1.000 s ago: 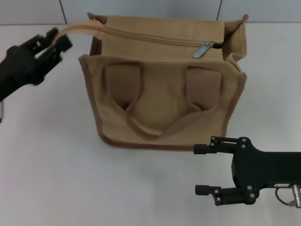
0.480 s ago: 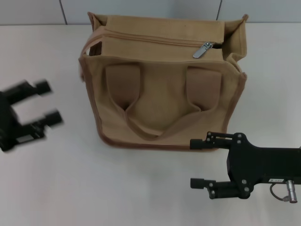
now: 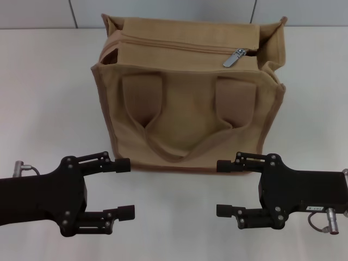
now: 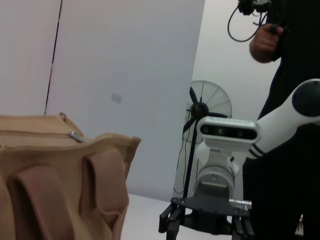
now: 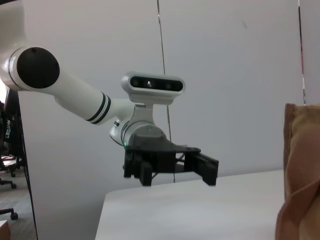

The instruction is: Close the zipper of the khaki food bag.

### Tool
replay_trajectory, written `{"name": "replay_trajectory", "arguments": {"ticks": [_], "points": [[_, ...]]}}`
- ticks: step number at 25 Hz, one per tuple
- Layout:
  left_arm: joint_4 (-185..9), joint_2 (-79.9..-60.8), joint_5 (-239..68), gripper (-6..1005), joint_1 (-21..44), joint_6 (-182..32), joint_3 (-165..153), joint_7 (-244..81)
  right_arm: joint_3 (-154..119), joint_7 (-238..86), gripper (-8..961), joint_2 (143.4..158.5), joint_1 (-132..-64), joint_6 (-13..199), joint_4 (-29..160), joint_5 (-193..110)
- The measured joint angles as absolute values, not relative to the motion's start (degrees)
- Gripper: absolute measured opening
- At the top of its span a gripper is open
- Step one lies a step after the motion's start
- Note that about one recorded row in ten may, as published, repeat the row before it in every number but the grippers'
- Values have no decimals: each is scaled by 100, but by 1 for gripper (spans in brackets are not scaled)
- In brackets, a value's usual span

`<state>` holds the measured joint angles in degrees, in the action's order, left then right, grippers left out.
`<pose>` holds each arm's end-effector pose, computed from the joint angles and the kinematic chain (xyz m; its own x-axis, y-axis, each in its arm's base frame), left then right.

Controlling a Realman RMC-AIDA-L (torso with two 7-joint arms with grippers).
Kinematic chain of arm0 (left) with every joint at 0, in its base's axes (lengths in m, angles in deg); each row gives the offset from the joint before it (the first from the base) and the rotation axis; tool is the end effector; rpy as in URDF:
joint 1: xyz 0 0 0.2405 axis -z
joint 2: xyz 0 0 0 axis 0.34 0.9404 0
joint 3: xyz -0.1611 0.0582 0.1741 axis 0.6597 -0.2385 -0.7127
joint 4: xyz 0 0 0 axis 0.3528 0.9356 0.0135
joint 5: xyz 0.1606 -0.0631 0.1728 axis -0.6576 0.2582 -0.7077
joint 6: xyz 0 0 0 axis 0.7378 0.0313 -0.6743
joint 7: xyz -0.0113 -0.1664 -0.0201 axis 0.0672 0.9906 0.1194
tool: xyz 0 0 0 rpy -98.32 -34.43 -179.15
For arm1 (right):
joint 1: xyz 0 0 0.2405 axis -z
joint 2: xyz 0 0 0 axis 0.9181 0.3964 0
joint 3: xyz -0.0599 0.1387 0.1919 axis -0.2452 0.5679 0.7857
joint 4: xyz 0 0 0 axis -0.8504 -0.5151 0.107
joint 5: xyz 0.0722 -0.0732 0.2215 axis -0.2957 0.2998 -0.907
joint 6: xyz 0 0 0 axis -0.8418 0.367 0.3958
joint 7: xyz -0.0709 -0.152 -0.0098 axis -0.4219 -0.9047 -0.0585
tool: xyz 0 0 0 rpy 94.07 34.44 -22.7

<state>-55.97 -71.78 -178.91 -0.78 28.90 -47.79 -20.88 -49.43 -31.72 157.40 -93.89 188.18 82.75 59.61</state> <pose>-0.2783 0.2569 -0.0025 0.7405 0.1663 0.6512 0.2020 -0.9792 0.0203 0.2644 0.2707 -0.0605 0.7652 -0.0702 -0.6400 -0.1223 -0.9918 -0.0375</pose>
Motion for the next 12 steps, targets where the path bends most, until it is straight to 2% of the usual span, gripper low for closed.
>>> {"name": "replay_trajectory", "arguments": {"ticks": [12], "points": [[-5591, -7191, -17952, 798, -62, 2844, -4807, -2244, -4942, -3173, 751, 15748, -9389, 18816, 8271, 5968]]}}
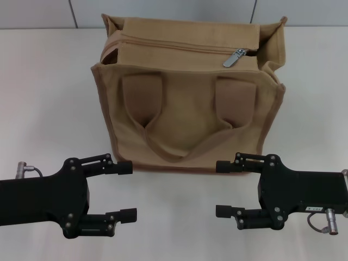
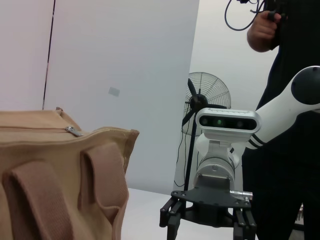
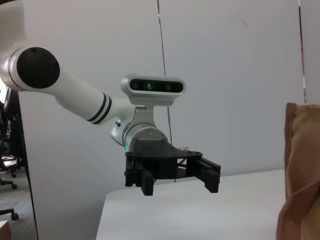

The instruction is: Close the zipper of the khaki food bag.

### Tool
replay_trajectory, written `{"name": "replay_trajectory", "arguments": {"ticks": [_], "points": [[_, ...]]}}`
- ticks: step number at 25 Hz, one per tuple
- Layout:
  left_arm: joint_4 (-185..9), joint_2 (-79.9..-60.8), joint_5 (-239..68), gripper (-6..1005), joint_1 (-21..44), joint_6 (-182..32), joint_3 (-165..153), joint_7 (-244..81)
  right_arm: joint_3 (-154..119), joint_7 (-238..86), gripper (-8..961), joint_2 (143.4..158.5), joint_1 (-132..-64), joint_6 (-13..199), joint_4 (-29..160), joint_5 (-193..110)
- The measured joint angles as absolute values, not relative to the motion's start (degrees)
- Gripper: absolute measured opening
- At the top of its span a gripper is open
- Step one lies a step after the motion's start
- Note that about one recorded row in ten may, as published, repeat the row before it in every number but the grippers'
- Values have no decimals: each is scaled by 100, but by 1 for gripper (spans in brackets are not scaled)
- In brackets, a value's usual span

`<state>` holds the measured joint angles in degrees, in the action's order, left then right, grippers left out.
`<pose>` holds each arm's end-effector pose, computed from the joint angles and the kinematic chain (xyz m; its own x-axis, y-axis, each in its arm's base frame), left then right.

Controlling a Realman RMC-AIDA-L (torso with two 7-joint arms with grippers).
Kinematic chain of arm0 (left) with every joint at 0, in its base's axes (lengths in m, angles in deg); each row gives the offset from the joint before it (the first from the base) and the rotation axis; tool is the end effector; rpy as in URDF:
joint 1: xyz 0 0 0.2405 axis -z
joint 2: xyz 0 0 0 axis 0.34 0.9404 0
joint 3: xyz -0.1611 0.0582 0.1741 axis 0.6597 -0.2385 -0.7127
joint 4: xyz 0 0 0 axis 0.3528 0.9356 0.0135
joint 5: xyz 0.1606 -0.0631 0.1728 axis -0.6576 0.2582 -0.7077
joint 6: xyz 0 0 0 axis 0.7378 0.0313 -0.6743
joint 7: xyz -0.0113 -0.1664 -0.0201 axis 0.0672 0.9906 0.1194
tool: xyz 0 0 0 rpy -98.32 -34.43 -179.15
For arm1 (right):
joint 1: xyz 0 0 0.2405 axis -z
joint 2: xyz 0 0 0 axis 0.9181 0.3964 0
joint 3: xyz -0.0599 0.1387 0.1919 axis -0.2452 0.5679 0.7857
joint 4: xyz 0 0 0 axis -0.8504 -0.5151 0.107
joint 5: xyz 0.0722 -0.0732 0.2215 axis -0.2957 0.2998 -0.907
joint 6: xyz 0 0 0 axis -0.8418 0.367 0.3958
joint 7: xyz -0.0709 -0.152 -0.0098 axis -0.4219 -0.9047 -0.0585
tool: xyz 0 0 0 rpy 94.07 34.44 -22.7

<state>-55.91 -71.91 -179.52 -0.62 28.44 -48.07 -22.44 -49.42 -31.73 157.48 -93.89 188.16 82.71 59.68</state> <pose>-0.2785 0.2573 -0.0052 0.7537 0.1434 0.6413 0.1804 -0.9836 0.0079 0.2641 0.2703 -0.0612 0.7647 -0.0714 -0.6404 -0.1225 -0.9918 -0.0358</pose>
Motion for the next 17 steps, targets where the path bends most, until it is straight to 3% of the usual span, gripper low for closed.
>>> {"name": "replay_trajectory", "arguments": {"ticks": [17], "points": [[-5591, -7184, -17953, 798, -63, 2874, -4813, -2245, -4942, -3173, 751, 15748, -9389, 18817, 8271, 5938]]}}
